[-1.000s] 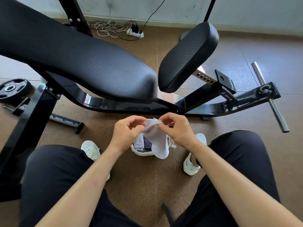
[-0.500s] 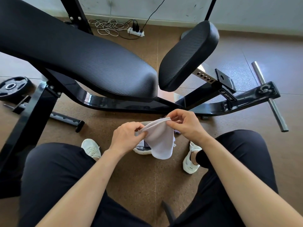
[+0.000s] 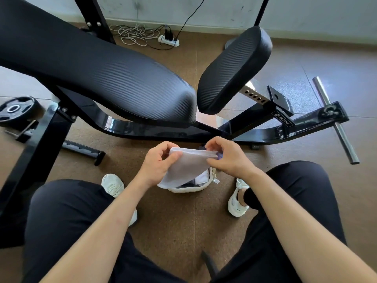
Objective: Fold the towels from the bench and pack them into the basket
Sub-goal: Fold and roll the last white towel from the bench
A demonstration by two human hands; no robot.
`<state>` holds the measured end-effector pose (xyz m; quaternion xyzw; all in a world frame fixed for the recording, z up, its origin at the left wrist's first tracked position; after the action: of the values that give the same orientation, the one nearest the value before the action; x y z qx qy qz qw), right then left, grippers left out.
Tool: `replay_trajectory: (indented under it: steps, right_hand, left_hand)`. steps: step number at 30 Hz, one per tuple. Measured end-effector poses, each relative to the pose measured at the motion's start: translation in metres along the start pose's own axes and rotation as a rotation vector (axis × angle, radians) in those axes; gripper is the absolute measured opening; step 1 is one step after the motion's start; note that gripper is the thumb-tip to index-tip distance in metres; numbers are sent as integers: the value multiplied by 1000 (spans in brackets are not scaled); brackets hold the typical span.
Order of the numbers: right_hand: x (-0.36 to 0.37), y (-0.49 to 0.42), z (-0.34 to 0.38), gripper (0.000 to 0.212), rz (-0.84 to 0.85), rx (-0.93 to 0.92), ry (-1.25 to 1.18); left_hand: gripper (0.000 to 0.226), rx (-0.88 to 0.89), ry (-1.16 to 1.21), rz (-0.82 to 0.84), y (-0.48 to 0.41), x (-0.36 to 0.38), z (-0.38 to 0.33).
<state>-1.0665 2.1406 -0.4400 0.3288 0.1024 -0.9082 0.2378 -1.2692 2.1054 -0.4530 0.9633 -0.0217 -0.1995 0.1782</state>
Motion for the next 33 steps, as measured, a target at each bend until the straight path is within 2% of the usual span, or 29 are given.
replay_trajectory:
  steps: [3, 8, 13, 17, 21, 24, 27, 30, 33]
  right_hand:
    - [16, -5, 30, 54, 57, -162, 71]
    - [37, -7, 54, 39, 129, -229, 13]
    - [35, -2, 63, 38, 118, -249, -32]
    - [30, 3, 69, 28, 130, -267, -74]
    - [8, 7, 72, 26, 57, -261, -215]
    - [-17, 13, 67, 28, 25, -231, -332]
    - [-42, 19, 58, 25, -48, -203, -470]
    - [-66, 23, 44, 24, -187, -172, -593]
    - [-88, 25, 27, 24, -339, -151, -554]
  left_hand:
    - [9, 20, 48, 88, 2, 5, -2]
    - [10, 28, 161, 41, 4, -5, -4]
    - [15, -50, 201, 6, 0, -7, 6]
    - [19, -85, 246, 56, 1, -2, 6]
    - [37, -65, 315, 239, 6, 11, -3]
    - [33, -85, 200, 324, 11, 30, -3]
    - [33, -135, 84, 335, 9, 45, 7]
    - [33, -136, -44, 339, 7, 53, 15]
    - [31, -166, -168, 323, 4, 55, 29]
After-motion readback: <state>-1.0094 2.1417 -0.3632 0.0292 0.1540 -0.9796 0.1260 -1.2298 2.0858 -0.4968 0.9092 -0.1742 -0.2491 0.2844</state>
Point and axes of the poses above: each hand's wrist, its own y-axis away from the middle knuckle, its own x-axis out of the palm, z = x × y, the point moved 9 cm from there along -y, towards the middle knuckle, and after that the axes turned 15 degrees about -x, right-handed, at the moved point
